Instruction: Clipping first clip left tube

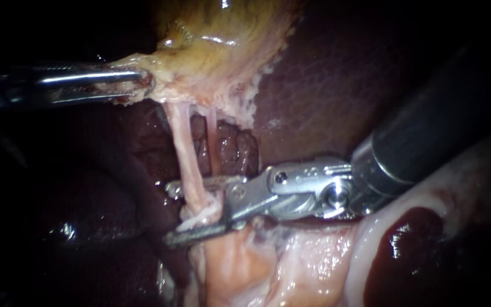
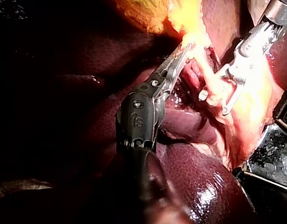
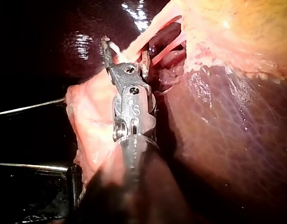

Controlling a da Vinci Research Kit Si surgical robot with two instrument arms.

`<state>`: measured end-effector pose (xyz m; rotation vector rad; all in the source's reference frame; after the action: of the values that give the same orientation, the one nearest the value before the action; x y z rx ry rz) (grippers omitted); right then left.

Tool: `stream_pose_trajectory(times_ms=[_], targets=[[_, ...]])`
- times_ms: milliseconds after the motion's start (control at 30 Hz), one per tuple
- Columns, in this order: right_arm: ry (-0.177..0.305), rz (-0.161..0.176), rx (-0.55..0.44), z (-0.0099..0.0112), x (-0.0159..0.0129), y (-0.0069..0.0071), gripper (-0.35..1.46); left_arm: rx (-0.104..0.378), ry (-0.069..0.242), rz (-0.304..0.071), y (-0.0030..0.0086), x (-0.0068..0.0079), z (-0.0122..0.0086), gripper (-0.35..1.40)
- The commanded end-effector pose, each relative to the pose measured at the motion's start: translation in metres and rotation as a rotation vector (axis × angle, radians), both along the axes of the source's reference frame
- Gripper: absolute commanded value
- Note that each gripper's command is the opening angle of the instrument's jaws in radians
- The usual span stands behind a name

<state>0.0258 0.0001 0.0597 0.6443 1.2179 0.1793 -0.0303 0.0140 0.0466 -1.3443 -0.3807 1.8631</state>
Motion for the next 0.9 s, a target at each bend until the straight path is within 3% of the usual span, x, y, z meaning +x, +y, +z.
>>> stream_pose_trajectory(times_ms=[33, 300, 600, 700, 900], targets=[[0.013, -0.004, 0.000, -0.0006, 0.0000, -0.0001, 0.48, 0.000, 0.000, 0.000, 0.0000, 0.0000, 0.0000, -0.35], [0.056, -0.025, 0.027, -0.0036, 0.0007, -0.0016, 0.47, 0.000, 0.000, 0.000, 0.0000, 0.0000, 0.0000, -0.35], [0.052, -0.027, 0.043, -0.0043, 0.0009, -0.0021, 0.44, 0.000, 0.000, 0.000, 0.0000, 0.0000, 0.0000, -0.35], [0.048, -0.019, 0.040, -0.0042, 0.0008, -0.0020, 0.36, 0.000, 0.000, 0.000, 0.0000, 0.0000, 0.0000, -0.35], [0.044, -0.018, 0.051, -0.0043, 0.0005, -0.0021, 0.05, 0.000, 0.000, 0.000, 0.0000, 0.0000, 0.0000, -0.35]])
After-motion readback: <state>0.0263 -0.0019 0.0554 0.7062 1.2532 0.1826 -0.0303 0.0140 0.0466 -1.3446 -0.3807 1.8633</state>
